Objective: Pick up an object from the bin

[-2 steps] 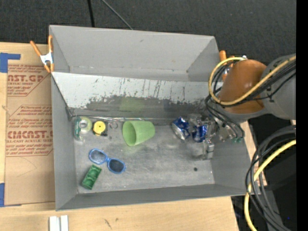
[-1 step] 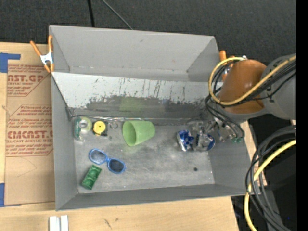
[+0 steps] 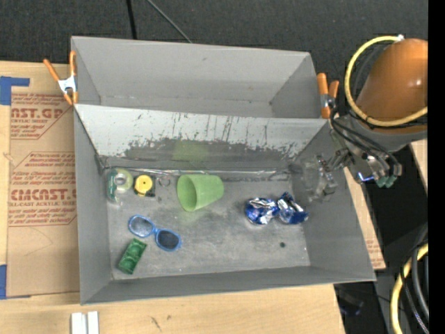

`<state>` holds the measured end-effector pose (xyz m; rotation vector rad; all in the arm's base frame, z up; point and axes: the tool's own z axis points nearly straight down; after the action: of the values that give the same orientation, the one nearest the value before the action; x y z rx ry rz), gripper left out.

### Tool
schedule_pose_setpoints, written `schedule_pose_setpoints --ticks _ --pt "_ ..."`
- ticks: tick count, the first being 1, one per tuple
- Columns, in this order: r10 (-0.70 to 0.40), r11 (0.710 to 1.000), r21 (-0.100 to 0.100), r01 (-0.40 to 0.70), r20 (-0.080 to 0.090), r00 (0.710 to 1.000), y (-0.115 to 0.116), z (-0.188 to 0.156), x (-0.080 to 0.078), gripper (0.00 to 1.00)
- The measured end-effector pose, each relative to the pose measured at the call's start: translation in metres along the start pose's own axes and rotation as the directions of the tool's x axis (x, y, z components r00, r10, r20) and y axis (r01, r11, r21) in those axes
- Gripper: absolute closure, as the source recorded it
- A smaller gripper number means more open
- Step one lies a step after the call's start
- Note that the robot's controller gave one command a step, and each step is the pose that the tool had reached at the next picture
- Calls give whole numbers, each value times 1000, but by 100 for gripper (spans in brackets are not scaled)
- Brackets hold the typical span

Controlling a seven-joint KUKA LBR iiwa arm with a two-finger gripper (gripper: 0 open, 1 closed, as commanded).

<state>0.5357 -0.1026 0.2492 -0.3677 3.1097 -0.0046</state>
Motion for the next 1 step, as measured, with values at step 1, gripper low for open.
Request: schedule_pose_setpoints --ticks 1 --pt "1 1000 -4 -1 -7 1000 0 5 1 0"
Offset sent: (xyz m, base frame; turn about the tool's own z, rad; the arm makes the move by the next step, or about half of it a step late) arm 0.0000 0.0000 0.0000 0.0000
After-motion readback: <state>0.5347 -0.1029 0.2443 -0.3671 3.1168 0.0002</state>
